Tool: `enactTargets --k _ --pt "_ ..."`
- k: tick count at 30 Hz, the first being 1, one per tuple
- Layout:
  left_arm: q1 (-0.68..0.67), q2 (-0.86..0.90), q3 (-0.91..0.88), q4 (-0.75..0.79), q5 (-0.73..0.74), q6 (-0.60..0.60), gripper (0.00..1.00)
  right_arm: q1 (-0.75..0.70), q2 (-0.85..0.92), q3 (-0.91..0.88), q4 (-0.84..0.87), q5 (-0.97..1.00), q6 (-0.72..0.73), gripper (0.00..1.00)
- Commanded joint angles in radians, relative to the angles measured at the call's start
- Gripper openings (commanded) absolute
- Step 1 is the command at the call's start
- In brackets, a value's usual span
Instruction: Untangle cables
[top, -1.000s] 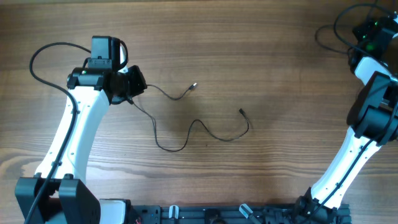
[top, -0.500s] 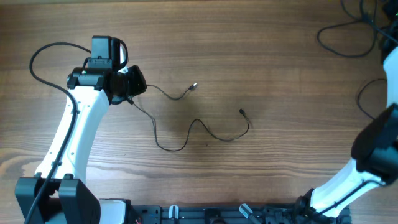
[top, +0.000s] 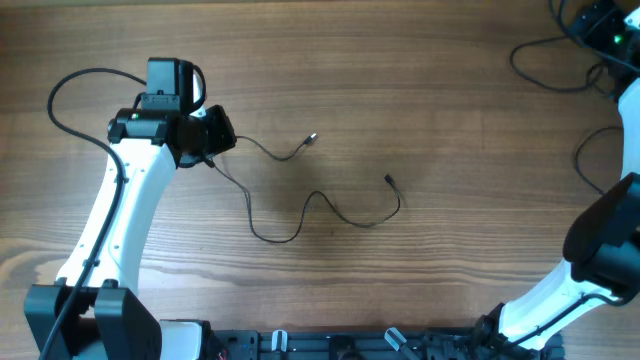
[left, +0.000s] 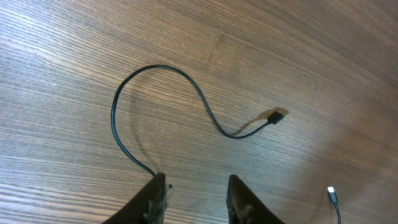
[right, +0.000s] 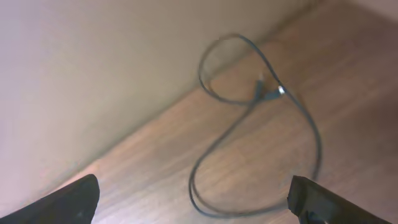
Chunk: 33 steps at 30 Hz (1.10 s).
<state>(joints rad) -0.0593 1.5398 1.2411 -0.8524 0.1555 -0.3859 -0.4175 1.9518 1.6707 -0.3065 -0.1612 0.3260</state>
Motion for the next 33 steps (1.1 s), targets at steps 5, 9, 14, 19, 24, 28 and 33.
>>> enactTargets --k 5,9,14,19,24,28,33 --pt "-0.002 -0.006 0.003 0.012 0.008 0.012 0.38 0.004 0.172 0.044 0.166 0.169 -0.354 1.0" --pt "-0.002 -0.006 0.003 0.022 0.008 0.012 0.43 -0.007 0.291 0.169 0.267 0.172 -0.354 1.0" --pt "-0.002 -0.006 0.003 0.023 0.008 0.011 0.55 -0.012 0.443 0.175 0.644 0.172 -0.471 0.9" --pt "-0.002 -0.006 0.003 0.023 0.008 0.012 0.77 -0.036 0.576 0.201 0.658 0.175 -0.41 0.95" --pt "-0.002 -0.006 0.003 0.023 0.008 0.012 1.0 -0.057 0.739 0.373 0.575 0.137 -0.372 0.96" --pt "-0.002 -0.006 0.003 0.023 0.008 0.012 1.0 -0.057 0.838 0.516 0.531 0.135 -0.372 0.98" --pt "-0.002 -0.006 0.003 0.023 0.008 0.012 1.0 -0.082 0.911 0.579 0.527 0.127 -0.377 0.94"
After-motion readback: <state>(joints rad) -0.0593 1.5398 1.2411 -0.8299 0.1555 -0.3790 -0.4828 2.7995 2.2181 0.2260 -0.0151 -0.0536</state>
